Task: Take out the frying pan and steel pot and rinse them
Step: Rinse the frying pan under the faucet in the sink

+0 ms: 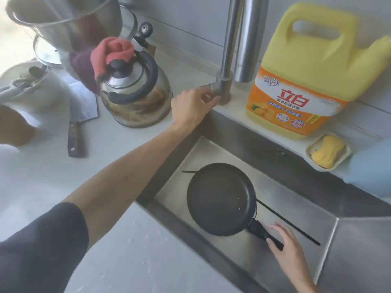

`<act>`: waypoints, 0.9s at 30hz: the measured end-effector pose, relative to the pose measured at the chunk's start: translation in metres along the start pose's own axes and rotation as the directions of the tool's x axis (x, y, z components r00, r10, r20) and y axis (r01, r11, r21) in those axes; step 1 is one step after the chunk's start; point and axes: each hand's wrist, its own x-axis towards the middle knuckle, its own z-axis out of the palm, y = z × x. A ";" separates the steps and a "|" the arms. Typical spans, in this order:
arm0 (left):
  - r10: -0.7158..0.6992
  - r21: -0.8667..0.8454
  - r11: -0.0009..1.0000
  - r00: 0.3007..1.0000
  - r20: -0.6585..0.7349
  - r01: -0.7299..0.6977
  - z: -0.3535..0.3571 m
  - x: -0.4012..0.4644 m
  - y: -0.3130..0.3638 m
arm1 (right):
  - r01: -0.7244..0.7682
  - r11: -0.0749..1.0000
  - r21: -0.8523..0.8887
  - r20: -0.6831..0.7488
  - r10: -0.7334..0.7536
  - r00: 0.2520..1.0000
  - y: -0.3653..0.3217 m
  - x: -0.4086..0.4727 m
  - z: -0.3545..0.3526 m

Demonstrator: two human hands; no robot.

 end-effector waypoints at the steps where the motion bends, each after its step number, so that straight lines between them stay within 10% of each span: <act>1: -0.007 0.010 1.000 1.000 0.002 0.007 0.002 0.006 -0.001 | -0.007 1.000 0.007 0.007 0.007 1.000 0.000 0.001 0.000; 12: 0.101 0.166 0.980 0.991 0.082 -0.114 -0.002 0.010 -0.028 | -0.077 0.996 0.036 0.120 0.073 0.990 -0.012 0.010 0.015; 17: 0.003 -0.182 0.983 0.997 0.071 0.010 0.020 -0.060 -0.042 | -0.161 0.985 -0.053 0.327 0.170 0.930 -0.014 0.021 0.018; 19: -0.023 -0.039 0.998 0.904 0.427 0.044 0.043 -0.098 -0.062 | -0.200 0.977 -0.074 0.385 0.213 0.898 -0.013 0.028 0.020; 21: -0.077 0.152 0.987 0.655 0.751 -0.057 0.065 -0.122 -0.087 | -0.205 0.976 -0.072 0.389 0.216 0.896 -0.011 0.036 0.021; 27: -0.181 0.290 0.941 0.467 0.865 -0.172 0.095 -0.135 -0.113 | -0.234 0.971 -0.059 0.314 0.240 0.919 -0.011 0.034 0.025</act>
